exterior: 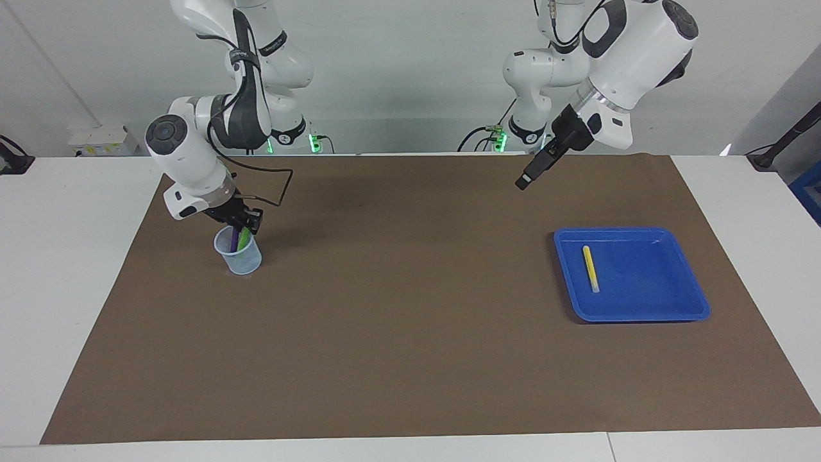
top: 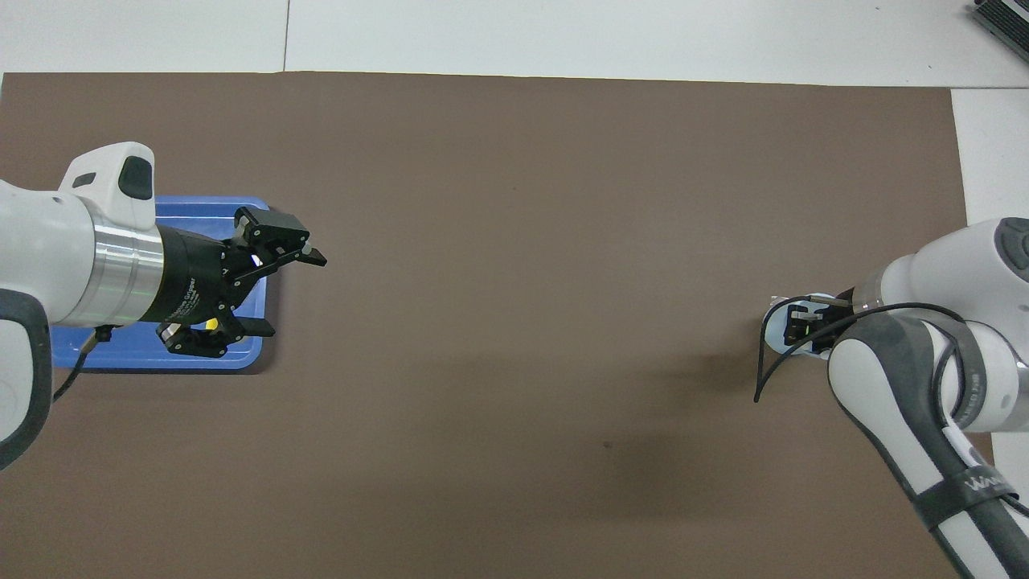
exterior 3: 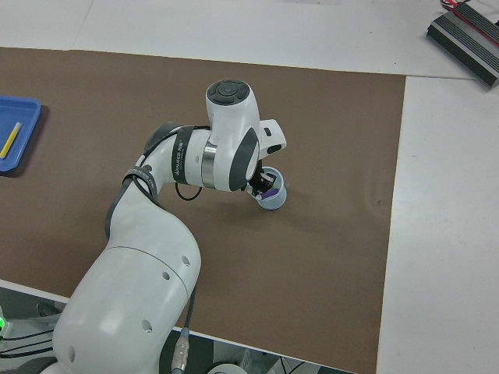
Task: Right arm passes pens to left for tray arrangement
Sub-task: 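Lift the left gripper from the tray while the right gripper grasps the green pen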
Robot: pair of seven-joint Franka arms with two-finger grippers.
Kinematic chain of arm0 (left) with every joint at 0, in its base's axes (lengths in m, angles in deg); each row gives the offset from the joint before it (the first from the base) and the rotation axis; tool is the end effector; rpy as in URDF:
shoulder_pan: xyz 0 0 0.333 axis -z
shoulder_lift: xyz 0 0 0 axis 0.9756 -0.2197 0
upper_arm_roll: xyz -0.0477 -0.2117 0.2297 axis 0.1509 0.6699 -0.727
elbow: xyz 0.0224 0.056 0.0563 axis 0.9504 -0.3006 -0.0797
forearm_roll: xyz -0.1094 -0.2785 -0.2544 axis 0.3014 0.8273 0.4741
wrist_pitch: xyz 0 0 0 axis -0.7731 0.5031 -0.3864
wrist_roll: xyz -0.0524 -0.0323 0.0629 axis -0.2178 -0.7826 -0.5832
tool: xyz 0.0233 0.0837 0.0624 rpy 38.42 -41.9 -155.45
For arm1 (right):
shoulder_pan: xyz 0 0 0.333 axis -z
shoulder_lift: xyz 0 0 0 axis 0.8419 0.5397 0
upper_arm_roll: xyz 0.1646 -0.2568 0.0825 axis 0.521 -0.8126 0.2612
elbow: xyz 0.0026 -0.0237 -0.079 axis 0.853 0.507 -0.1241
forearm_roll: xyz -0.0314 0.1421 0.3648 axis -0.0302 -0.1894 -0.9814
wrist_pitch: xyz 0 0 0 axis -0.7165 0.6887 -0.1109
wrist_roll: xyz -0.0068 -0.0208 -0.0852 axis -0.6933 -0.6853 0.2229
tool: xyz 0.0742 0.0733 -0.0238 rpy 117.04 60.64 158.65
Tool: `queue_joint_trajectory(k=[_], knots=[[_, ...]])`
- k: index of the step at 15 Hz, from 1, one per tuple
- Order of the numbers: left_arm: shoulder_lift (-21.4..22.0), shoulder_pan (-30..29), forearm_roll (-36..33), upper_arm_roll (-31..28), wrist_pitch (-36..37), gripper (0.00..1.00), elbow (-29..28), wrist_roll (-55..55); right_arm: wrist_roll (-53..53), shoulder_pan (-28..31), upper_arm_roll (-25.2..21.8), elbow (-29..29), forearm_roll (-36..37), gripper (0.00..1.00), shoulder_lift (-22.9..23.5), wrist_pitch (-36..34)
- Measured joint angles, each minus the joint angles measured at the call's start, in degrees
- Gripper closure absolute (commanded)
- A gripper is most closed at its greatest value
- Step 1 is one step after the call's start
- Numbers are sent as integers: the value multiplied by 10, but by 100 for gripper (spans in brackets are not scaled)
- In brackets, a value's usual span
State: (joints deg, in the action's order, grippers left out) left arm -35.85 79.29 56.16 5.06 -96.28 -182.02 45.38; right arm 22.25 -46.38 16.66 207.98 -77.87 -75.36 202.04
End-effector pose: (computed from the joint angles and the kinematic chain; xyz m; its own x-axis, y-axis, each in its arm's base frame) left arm 0.5075 -0.1651 0.5833 0.7298 0.6304 -0.2645 0.6836 -0.6667 0.2971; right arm 0.5149 -0.0128 0.3830 0.9608 -0.2343 -0.1484 -0.2373 -0.9714 -0.0029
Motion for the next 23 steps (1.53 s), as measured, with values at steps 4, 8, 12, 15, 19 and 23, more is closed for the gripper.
queue_joint_trajectory(k=[4,8,12,15,19,23], knots=[[2,0,0,0,2,0,0,0,0,0,0,0,0,100,-4,-11],[2,0,0,0,4,0,0,0,0,0,0,-1,0,100,-5,-16],[2,0,0,0,4,0,0,0,0,-1,1,-30,-6,100,-6,-63],[3,0,0,0,4,0,0,0,11,-2,3,-82,-6,100,-14,-129],[3,0,13,0,4,0,0,0,73,-2,2,-127,-6,100,-31,-179],[3,0,44,-2,9,0,0,31,103,-40,9,-173,-12,100,-49,-220]])
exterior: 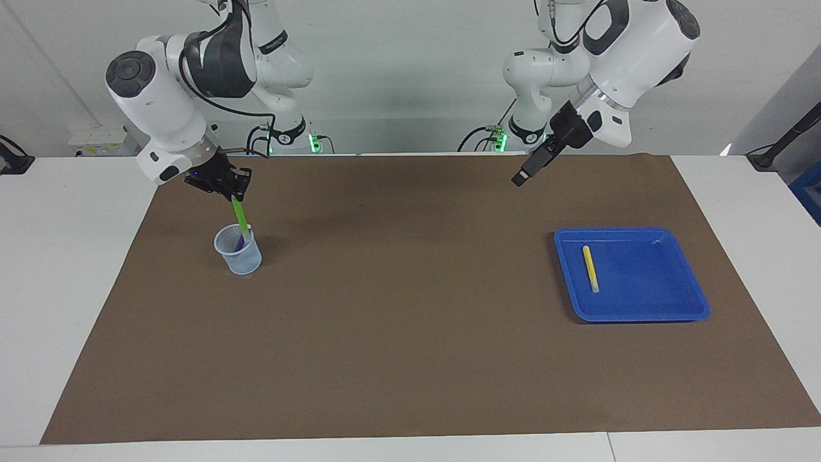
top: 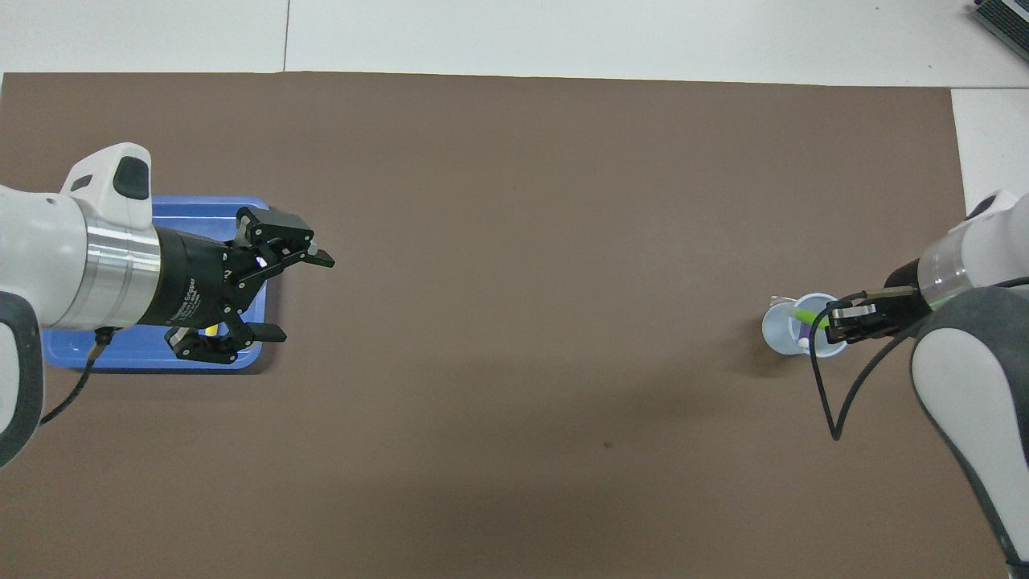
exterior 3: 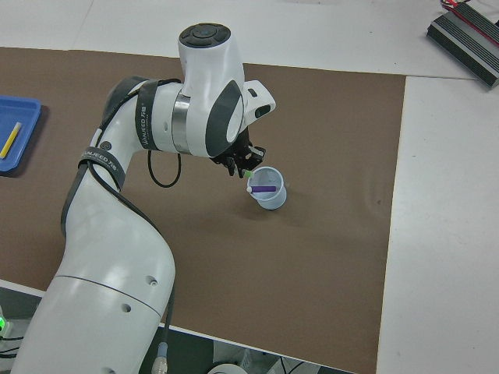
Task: Right arm passes pens to left for tray arrangement
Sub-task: 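Lift the left gripper from the tray while the right gripper grasps the green pen, then carry the green pen toward the open left gripper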
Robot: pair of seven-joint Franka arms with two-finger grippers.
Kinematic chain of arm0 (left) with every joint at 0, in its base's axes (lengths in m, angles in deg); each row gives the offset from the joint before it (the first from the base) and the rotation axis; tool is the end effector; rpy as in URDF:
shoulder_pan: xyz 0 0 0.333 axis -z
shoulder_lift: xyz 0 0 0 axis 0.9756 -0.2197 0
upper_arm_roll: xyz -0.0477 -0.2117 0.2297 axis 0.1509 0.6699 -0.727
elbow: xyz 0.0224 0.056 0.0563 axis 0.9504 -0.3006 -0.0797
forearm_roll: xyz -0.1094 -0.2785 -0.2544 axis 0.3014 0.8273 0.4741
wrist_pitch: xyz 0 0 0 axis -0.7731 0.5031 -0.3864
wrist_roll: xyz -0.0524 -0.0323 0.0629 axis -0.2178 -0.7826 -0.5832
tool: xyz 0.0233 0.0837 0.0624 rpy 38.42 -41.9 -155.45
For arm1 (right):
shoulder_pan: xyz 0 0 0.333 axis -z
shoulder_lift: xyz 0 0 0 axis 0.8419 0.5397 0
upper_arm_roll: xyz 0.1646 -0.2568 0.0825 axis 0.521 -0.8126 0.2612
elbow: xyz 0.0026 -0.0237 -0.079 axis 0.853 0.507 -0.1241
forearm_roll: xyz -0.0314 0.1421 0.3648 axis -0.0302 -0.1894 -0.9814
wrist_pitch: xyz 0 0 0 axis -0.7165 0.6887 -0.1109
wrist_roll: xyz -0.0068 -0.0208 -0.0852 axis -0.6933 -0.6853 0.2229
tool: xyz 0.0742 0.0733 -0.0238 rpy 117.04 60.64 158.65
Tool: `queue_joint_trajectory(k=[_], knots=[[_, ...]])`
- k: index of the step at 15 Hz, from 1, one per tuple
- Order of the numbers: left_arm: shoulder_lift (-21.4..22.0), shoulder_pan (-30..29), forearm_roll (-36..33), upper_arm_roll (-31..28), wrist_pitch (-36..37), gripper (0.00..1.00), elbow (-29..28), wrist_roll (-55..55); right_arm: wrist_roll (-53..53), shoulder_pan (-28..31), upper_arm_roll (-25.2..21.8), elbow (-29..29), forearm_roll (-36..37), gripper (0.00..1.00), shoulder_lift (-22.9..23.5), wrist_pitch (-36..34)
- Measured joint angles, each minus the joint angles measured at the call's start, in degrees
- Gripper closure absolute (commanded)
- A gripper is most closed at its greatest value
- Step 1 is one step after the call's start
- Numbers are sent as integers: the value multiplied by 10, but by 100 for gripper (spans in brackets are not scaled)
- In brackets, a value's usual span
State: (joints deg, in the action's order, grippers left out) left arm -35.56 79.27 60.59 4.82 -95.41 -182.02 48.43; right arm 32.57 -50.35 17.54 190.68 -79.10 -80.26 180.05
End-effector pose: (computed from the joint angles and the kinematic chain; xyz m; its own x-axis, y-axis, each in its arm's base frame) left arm 0.5045 -0.1687 0.5874 0.6774 0.6494 -0.3456 0.7356 -0.6030 0.3087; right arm 0.5162 0.0376 0.5367 0.9890 0.0373 -0.1431 0.0317 -0.9986 -0.0412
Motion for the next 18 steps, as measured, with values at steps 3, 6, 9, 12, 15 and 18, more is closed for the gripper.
queue_joint_trajectory(k=[3,6,9,12,15,18], knots=[[0,0,32,0,1,2,0,29,-4,-61,5,-5,-43,100,-21,0],[2,0,76,-1,7,4,-1,62,-44,-137,7,-5,-57,100,-26,29],[15,-1,160,-3,12,10,-25,82,-87,-214,9,-3,-60,100,-26,79],[51,-1,236,-5,10,6,-95,82,-91,-260,9,6,-71,100,-27,142],[68,-1,287,-7,0,6,-140,82,-91,-301,9,28,-71,100,-30,199],[68,6,314,-4,-23,2,-165,82,-91,-326,9,46,-71,100,-38,235]])
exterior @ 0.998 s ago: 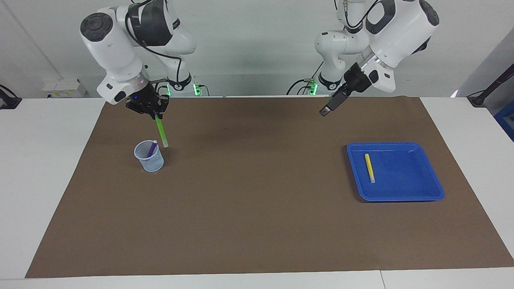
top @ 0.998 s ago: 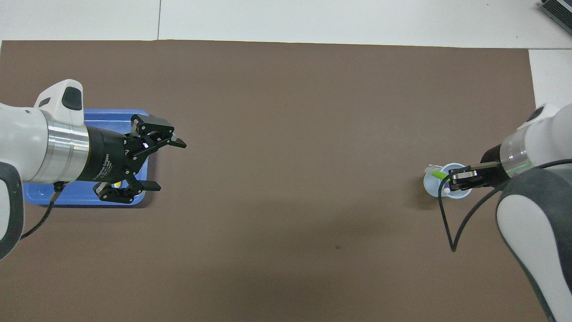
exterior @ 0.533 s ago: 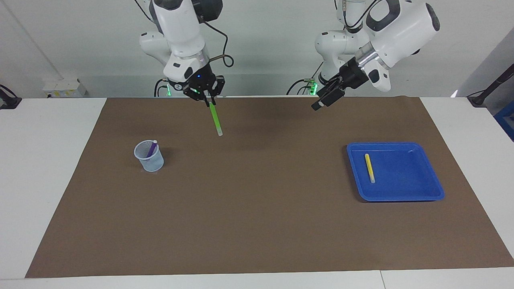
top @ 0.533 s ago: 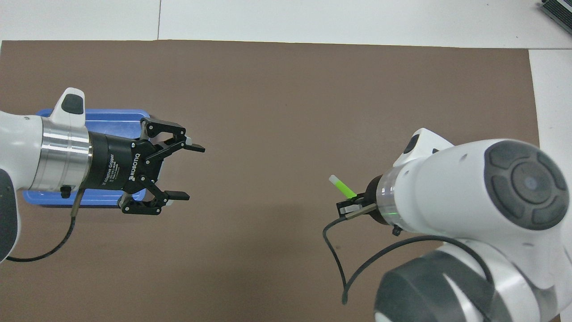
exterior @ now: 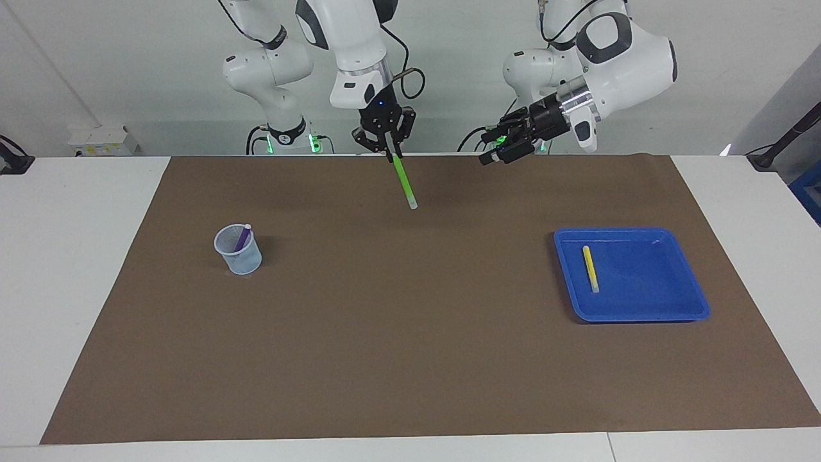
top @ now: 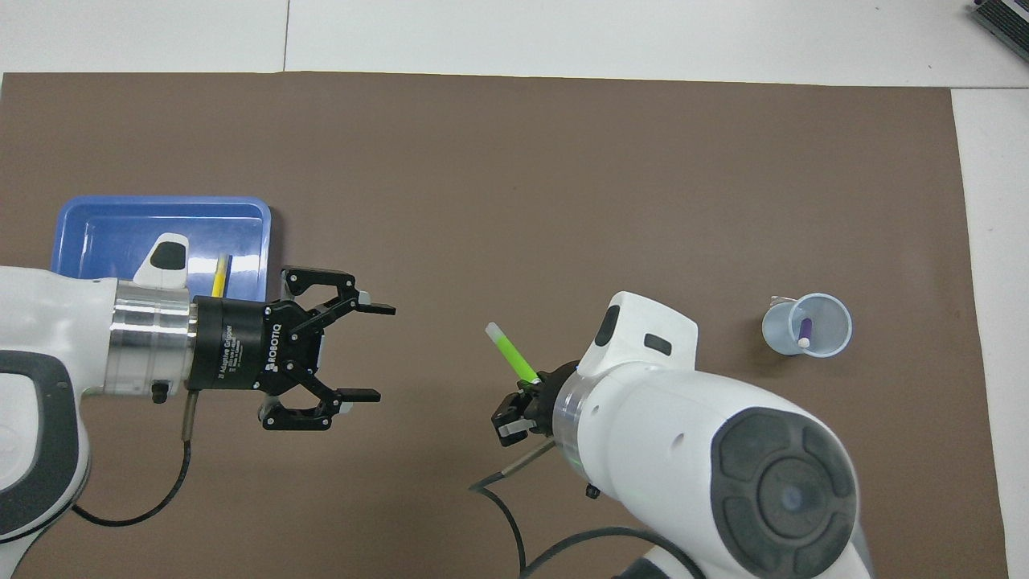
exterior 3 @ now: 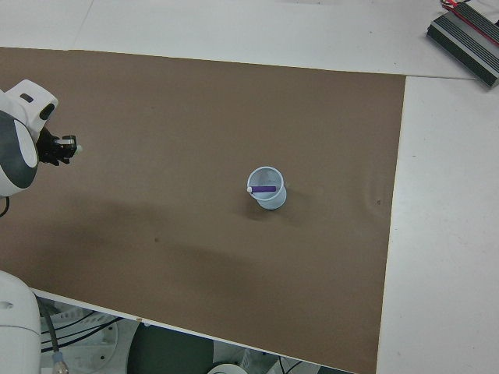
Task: Right arm passes pens to left for tray arrangement
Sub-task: 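Carry the green pen toward the open left gripper, then close the left gripper on the green pen while the right gripper releases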
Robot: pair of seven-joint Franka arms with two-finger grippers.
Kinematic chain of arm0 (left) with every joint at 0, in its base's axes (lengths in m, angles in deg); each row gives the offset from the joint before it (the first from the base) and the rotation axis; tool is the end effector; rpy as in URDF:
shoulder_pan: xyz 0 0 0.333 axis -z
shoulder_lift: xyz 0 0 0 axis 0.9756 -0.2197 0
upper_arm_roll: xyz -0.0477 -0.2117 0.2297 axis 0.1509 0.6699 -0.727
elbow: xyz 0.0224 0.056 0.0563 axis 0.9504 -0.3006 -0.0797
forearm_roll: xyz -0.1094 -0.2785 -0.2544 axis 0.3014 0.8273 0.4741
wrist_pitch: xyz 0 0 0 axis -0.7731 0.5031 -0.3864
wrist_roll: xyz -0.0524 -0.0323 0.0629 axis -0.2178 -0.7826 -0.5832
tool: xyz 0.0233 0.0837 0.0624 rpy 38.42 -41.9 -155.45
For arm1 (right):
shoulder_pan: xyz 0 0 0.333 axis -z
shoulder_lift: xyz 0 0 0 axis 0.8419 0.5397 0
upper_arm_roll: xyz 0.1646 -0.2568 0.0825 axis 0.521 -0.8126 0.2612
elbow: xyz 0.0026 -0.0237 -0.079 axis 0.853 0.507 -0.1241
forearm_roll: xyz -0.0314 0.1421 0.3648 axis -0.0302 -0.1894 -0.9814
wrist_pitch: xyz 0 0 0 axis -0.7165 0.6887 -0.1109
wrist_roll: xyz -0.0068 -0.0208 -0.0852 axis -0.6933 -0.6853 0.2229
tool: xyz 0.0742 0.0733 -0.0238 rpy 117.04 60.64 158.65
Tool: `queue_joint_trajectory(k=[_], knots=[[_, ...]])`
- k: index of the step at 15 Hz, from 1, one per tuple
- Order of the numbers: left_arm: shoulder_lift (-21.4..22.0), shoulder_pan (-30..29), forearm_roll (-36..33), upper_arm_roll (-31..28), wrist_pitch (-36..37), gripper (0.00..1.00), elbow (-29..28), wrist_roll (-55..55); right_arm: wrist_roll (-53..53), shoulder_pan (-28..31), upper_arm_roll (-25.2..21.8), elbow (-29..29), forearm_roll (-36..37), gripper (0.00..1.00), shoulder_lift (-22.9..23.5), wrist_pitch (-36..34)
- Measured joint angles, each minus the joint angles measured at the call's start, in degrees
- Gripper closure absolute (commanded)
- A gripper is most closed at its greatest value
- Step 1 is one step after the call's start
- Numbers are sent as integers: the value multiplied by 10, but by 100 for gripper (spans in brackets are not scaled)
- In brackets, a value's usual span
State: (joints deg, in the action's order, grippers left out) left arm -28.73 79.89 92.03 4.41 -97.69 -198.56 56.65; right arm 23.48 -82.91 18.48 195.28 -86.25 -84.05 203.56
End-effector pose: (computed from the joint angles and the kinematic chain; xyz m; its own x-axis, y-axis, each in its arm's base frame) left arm 0.4557 -0.1885 0.5361 0.3100 0.5255 -0.7923 0.9472 -0.2426 0.2097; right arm 0.4210 0.3334 0.5704 0.9044 0.3683 0.2152 0.4085 -0.8932 -0.1881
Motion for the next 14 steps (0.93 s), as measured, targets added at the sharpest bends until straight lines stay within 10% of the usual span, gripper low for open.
queue_joint_trajectory(k=[14], knots=[[-2,108,63,4,-137,3,-65,-1,2,-32,1,-6,9,100,-8,6]])
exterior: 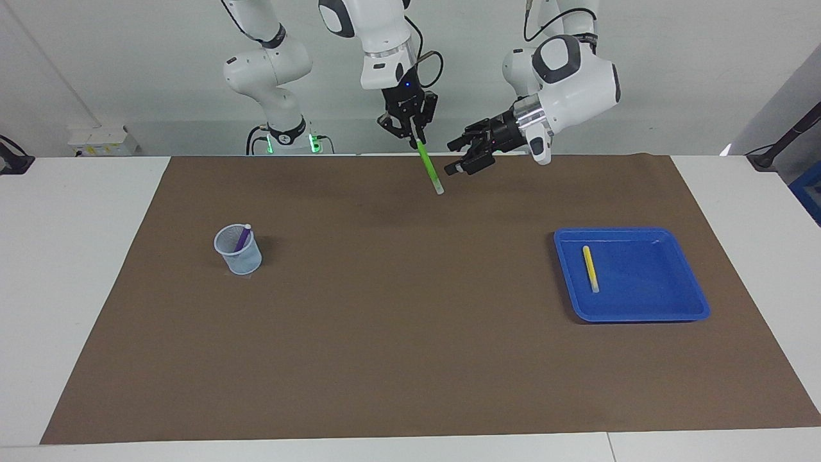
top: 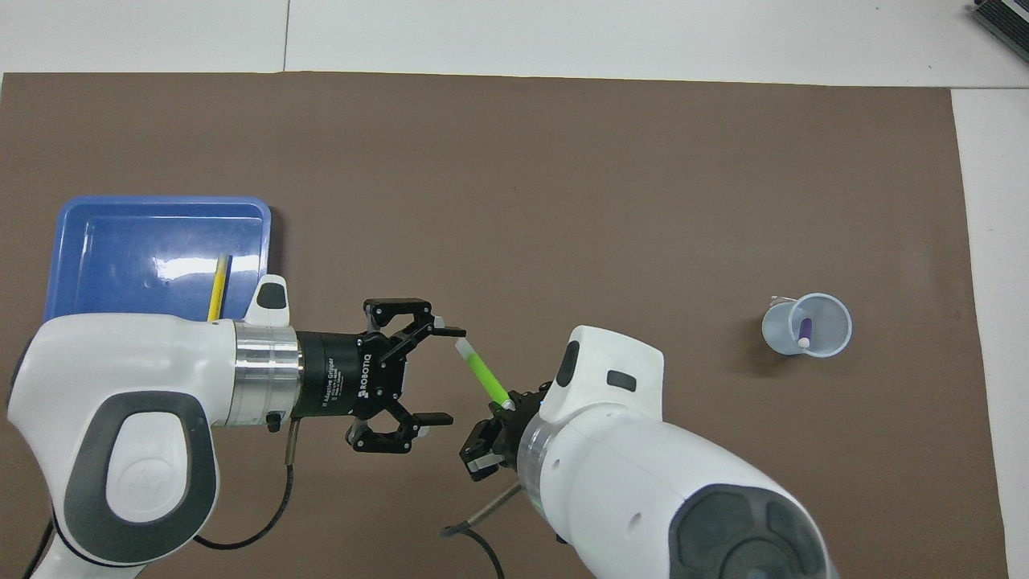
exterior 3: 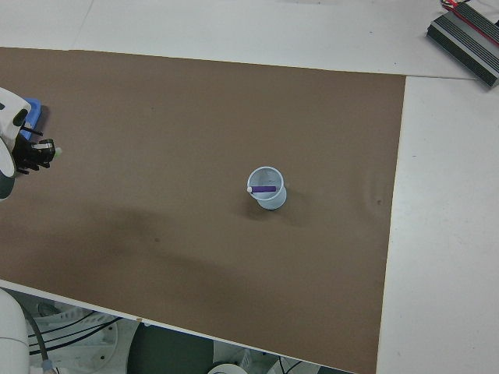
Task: Right arm passes pens to left for tray arrangement
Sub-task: 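Close the left gripper on the green pen while the right gripper releases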
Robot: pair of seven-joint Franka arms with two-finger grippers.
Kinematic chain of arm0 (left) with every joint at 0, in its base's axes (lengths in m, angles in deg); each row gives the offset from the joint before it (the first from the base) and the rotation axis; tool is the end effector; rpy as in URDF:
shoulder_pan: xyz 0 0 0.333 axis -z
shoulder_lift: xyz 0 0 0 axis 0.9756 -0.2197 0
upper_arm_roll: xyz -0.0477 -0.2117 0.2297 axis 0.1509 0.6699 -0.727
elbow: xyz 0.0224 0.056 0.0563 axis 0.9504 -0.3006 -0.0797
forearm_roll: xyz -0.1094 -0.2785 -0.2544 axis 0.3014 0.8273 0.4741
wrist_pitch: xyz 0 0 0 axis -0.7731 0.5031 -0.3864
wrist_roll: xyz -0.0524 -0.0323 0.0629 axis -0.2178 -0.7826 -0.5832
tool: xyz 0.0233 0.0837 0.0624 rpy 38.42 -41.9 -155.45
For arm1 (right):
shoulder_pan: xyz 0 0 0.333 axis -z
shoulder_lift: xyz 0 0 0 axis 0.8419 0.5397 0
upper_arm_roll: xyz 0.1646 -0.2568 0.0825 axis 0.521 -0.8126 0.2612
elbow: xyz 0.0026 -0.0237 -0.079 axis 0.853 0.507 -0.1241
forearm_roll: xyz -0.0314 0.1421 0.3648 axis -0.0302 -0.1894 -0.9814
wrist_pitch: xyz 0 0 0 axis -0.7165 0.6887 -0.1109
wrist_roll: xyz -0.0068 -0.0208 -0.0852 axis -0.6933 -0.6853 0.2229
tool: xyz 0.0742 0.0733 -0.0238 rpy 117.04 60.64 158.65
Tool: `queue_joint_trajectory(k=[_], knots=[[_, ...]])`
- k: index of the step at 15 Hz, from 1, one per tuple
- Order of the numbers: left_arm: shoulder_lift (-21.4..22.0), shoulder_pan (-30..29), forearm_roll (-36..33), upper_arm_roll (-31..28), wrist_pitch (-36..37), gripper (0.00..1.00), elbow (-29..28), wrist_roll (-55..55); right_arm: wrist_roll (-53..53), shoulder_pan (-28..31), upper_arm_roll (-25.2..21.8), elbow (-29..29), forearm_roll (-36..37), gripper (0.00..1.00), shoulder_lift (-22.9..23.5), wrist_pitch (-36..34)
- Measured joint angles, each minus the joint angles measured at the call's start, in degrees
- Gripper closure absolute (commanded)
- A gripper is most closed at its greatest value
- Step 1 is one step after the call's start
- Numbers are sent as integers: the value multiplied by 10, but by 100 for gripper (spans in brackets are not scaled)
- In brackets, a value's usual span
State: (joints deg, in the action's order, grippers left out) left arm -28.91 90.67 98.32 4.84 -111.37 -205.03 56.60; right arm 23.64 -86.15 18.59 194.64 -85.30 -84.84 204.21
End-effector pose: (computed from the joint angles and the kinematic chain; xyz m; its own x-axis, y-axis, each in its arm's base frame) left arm 0.4262 -0.2532 0.4922 0.2833 0.5245 -0.8029 0.9578 -0.1969 0.2094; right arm 0.3997 0.3562 0.5844 0.8697 0.4231 0.2541 0.4717 -0.8641 -0.1756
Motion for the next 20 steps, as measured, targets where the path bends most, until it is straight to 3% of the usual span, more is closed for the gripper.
queue_joint_trajectory(k=[8,13,20], knots=[[0,26,36,0,-41,12,-17,0,2,0,0,-2,2,100,0,1],[0,29,107,0,-48,12,-34,-16,7,0,0,-2,2,100,0,1],[0,29,114,0,-53,43,-35,-17,7,0,0,-2,3,100,0,1]])
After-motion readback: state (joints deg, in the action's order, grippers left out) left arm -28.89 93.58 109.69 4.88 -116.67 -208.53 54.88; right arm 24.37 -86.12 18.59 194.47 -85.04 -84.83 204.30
